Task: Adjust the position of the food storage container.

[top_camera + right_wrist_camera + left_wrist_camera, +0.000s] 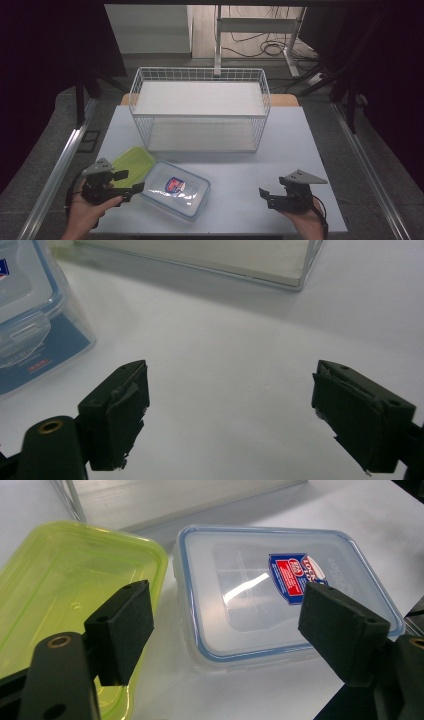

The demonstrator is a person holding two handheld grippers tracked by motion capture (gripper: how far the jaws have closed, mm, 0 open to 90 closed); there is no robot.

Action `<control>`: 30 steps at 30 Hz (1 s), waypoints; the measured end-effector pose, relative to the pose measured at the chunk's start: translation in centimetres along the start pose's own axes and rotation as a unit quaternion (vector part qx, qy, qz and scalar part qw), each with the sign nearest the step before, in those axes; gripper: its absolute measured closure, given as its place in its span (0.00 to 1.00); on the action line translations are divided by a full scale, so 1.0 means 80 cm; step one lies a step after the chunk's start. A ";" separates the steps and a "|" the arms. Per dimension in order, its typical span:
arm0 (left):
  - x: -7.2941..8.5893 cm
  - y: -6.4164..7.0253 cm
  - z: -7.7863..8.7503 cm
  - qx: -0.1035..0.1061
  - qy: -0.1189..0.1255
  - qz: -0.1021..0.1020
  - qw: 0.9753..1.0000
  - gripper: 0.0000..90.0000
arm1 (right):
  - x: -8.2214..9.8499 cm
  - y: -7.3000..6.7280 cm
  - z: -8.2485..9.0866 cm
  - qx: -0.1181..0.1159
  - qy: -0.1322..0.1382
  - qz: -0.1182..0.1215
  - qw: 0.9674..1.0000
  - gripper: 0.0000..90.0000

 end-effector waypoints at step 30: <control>0.008 -0.013 -0.013 -0.023 -0.031 0.002 0.999 1.00 | 0.005 -0.007 -0.005 0.002 -0.029 0.008 1.000 0.22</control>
Point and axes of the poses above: each handheld gripper's, and its own axes: z roughly backward along the jaws, x roughly out of its underside, y roughly to its right, the point moved 3 cm from there along -z, roughly forward along the jaws, and after that the axes turned 5 degrees about -x, right-handed, at the moved point
